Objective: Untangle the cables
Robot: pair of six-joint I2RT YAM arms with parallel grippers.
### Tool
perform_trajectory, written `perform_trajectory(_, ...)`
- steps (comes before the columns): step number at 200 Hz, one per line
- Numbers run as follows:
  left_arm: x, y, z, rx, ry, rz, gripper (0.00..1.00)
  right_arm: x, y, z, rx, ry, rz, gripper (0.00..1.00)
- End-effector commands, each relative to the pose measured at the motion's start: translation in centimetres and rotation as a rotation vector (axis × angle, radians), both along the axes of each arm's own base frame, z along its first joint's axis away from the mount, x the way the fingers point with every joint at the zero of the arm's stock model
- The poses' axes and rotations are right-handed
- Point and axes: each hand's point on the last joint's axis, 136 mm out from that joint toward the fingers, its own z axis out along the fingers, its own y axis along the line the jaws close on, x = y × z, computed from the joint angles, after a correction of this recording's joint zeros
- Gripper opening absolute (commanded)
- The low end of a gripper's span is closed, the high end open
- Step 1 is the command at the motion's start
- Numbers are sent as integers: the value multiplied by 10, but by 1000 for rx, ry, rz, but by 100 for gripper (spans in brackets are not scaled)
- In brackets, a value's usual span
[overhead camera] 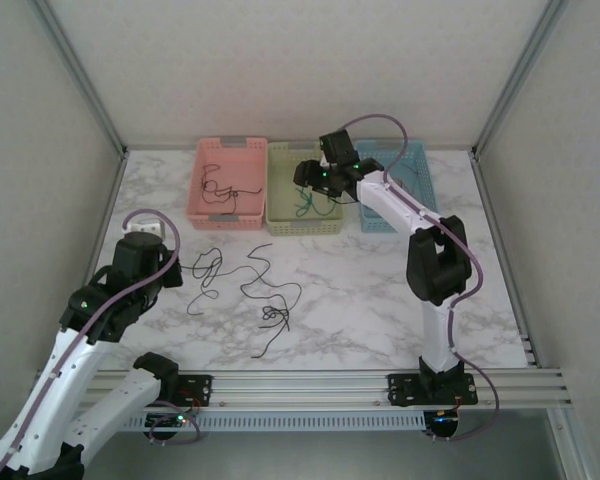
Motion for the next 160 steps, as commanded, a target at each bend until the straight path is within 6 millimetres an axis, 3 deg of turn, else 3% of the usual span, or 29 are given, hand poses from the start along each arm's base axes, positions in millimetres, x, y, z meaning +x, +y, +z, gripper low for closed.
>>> perform_trajectory(1,1,-3,-2,-14,1,-16,0,-28,3,47,35,-100,112,59)
perform_trajectory(38,1,-16,-1,-57,2,-74,0,-98,9,66,83,-251,342,55)
perform_trajectory(93,-4,-46,10,-174,-5,-216,0,-220,27,45,58,-477,768,58)
perform_trajectory(126,-8,-66,17,-266,-10,-297,0,-253,41,31,71,-620,930,65)
perform_trajectory(160,-13,-72,21,-300,-4,-328,0,-259,56,12,28,-681,1039,74)
